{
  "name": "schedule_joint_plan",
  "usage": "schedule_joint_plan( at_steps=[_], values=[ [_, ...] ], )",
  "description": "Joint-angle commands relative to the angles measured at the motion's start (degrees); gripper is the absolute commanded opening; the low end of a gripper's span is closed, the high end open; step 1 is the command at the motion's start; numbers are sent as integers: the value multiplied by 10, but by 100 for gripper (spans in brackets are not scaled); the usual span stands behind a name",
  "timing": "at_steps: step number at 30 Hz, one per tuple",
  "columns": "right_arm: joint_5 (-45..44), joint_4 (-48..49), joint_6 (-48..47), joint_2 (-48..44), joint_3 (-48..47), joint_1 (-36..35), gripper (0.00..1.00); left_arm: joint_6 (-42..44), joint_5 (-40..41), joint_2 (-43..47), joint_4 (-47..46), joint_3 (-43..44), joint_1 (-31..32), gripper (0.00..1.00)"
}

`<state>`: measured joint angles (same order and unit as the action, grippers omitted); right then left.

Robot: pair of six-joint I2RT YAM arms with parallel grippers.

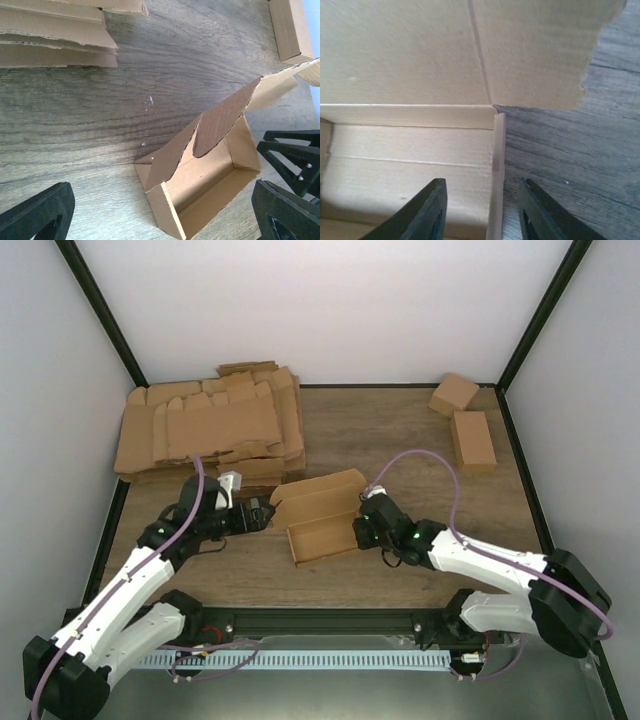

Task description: Fold the paper box

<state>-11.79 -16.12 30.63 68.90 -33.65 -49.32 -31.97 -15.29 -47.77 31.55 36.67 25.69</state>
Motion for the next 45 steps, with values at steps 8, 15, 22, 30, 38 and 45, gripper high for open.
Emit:
schedule_joint_plan(
  at_steps=[8,15,22,30,38,45],
  values=[
    [143,45,-90,-115,15,96,73,-45,-36,10,-74,-42,6,100],
    [197,48,-114,-121,5,151,100,-49,-36,-1,-92,-50,13,100],
    [264,61,-145,-114,-2,203,100,-40,-24,-9,-99,-55,22,99],
    [272,98,-151,-41,-38,217,95,-42,-8,-27,-122,-68,46,90],
    [206,130,-186,4,-55,217,100,-40,28,-45,-129,-63,62,84],
    [239,150,-209,20,-60,217,86,-40,34,-74,-146,-49,79,75]
  ],
)
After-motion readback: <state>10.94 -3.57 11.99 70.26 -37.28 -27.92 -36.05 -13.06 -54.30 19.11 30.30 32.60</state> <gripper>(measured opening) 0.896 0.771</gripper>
